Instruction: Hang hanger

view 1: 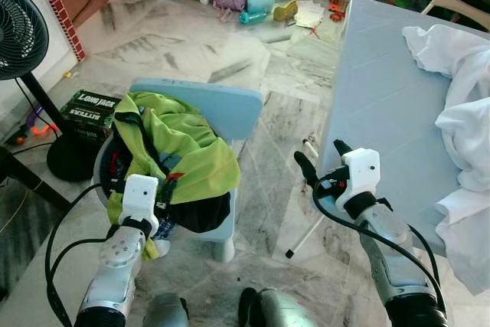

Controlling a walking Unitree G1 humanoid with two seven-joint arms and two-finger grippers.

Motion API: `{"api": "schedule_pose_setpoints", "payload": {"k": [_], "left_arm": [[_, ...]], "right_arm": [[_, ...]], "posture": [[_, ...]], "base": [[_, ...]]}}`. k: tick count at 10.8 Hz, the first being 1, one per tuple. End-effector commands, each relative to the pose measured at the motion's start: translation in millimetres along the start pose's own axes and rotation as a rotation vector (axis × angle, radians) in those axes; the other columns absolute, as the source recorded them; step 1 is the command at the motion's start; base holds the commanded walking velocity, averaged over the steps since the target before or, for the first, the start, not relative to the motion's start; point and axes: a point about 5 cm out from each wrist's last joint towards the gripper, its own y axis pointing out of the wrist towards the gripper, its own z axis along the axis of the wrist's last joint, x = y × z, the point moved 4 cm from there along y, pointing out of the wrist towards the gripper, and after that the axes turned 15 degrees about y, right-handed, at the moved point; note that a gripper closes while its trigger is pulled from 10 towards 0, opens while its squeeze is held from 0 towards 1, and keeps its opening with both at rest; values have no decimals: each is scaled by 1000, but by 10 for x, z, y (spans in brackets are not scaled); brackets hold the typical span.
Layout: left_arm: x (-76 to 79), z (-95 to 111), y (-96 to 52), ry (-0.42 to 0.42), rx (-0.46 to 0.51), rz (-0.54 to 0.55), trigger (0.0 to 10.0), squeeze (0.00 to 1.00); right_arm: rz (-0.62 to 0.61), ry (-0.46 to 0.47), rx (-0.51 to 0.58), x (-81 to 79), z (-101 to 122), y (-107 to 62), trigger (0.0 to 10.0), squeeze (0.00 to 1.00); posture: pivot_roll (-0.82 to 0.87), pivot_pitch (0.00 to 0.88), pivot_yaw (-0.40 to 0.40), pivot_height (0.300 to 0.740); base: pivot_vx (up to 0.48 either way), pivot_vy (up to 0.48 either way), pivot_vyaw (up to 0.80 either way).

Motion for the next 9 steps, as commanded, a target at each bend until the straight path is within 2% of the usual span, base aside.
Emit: {"api": "schedule_pose_setpoints", "payload": {"k": [1,6,8,9], "left_arm": [[41,-68,-31,4,-26,-16,0,0],[-35,-59,-47,1,-16,45,0,0],[-58,53,-69,-27,51,94,0,0],[-54,108,-122,-127,77,151,0,0]], "right_arm": [[-8,5,-44,8,-115,-40,10000,0],[-8,-1,-43,4,-120,-28,10000,0],[-9,-4,-44,-2,-135,-29,10000,0],[-11,-7,-47,1,-145,-36,10000,0]], "posture": [[63,159,-107,740],[67,161,-106,740],[70,163,-102,740],[70,163,-102,740]], "base": [[0,0,0],[0,0,0],[0,0,0],[0,0,0]]}}
